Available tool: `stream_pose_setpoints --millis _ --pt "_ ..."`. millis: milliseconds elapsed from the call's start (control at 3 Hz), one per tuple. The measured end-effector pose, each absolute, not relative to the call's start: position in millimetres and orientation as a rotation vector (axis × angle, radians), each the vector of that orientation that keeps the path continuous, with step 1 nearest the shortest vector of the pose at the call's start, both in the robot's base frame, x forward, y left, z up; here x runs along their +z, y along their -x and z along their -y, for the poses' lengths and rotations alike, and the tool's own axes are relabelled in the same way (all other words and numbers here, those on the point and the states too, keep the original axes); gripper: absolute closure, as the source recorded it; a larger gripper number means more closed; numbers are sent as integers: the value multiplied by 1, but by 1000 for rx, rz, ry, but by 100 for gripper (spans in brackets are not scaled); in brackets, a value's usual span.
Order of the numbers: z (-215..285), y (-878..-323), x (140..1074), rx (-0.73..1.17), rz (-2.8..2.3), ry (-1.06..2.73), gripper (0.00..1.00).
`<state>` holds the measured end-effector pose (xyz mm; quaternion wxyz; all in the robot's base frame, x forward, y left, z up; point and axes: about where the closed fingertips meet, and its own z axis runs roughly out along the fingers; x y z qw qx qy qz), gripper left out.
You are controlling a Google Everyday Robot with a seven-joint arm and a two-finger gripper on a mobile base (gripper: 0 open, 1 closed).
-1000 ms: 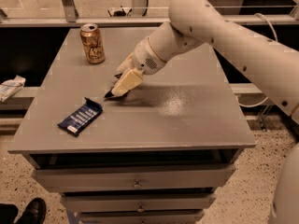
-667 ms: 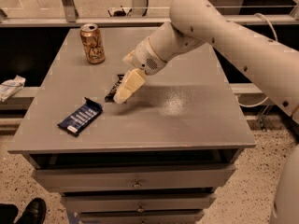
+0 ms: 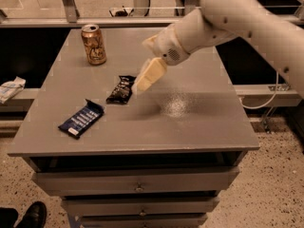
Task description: Move rxbar chocolate near rxbar blueberry
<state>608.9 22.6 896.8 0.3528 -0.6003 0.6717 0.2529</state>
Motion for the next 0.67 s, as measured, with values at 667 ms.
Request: stream_pose_setpoints --millis 667 --pt "39 -611 933 588 -1679 1410 0"
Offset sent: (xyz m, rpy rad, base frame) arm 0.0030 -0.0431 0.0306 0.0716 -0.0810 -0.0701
